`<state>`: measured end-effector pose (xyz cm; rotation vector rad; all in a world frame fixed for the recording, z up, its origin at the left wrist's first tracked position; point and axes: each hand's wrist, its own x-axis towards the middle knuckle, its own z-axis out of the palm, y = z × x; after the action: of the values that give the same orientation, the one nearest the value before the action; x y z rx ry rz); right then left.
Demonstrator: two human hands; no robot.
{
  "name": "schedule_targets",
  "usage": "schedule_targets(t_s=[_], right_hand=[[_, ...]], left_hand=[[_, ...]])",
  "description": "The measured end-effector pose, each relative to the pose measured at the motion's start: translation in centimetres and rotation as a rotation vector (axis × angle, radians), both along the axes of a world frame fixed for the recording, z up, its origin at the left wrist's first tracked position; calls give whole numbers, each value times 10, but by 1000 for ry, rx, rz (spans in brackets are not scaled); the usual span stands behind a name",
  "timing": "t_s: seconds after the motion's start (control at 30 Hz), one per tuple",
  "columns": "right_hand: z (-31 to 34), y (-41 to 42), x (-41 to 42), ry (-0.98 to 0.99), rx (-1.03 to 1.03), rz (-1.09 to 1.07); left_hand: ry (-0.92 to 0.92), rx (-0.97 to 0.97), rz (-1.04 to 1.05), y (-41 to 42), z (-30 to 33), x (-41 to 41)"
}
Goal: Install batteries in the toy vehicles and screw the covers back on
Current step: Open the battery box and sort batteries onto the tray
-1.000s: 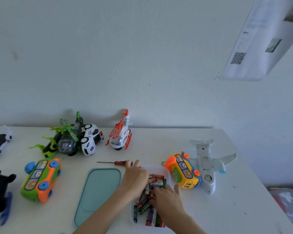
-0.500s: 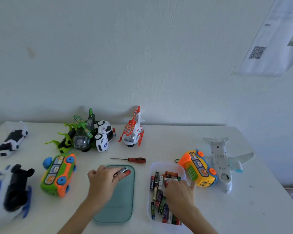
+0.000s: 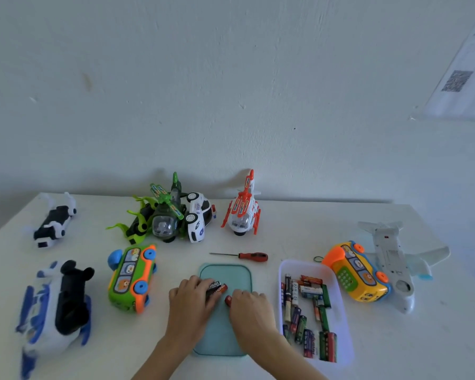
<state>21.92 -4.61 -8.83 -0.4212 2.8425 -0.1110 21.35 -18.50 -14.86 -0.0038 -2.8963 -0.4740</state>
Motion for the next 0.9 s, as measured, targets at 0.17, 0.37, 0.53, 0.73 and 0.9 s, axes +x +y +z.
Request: schedule_targets(t_s=[0.17, 0.37, 0.53, 0.73, 0.9], right_hand=[[-5, -2, 3, -98, -238, -137], [19, 57, 6, 191, -385, -146], [17, 131, -9, 423, 8, -207], [12, 158, -19, 232, 228, -87], [-5, 161, -23, 261, 174, -122]], left_hand=[[22, 30, -23, -4, -3, -3], [33, 115, 14, 6, 16, -7], [227, 116, -299, 53, 35, -9], [32, -119, -535, 128, 53, -12], [-209, -414, -373, 163, 63, -20]])
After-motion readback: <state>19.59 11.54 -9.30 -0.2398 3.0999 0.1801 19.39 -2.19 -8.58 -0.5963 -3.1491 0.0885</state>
